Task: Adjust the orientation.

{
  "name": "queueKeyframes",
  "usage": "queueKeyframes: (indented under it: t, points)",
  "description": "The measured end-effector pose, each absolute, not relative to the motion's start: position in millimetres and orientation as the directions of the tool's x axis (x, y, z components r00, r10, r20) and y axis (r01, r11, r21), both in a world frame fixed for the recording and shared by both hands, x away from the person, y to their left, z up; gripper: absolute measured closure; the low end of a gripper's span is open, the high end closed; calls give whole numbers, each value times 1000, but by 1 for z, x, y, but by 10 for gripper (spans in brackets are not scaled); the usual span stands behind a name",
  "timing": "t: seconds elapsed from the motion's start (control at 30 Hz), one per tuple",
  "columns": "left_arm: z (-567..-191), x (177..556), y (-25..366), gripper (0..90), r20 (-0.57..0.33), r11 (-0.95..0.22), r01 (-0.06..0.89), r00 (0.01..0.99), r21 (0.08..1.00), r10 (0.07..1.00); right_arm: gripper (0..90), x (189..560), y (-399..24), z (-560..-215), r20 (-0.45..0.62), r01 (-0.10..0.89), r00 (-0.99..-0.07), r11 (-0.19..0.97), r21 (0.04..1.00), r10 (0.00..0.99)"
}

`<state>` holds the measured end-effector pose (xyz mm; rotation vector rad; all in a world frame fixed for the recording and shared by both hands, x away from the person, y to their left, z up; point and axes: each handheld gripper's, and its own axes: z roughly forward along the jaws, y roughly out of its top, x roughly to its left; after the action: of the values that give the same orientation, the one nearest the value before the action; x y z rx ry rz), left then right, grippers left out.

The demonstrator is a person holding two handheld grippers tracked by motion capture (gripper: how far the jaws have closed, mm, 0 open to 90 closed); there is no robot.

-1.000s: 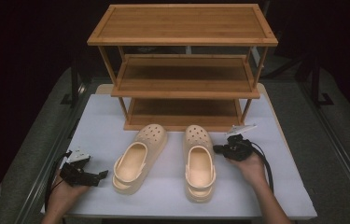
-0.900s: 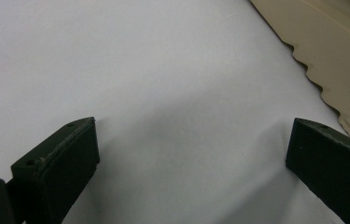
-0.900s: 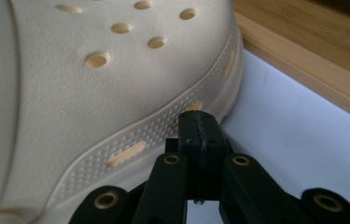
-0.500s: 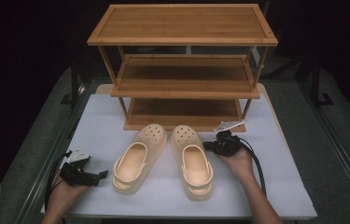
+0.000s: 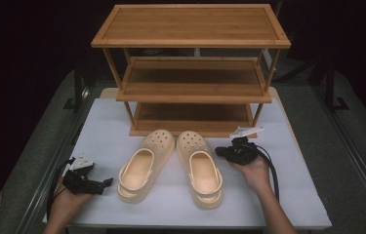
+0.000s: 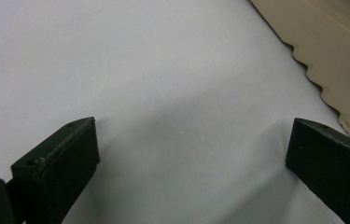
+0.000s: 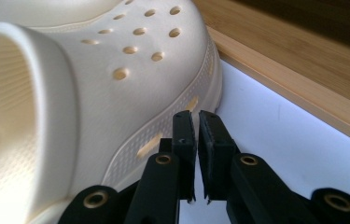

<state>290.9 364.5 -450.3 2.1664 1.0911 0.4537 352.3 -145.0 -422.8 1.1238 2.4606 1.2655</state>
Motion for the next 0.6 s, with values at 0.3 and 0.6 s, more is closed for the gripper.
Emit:
queueKeyframes:
  t: [0.3, 0.6]
  points:
    - [-450, 291, 364, 19, 12, -433, 577, 591, 693, 807, 770, 325, -165, -405, 228, 557, -688, 299, 775, 689]
    - [-450, 291, 364, 19, 13, -433, 576, 591, 693, 807, 689, 295, -166, -392, 224, 530, -710, 297, 794, 667]
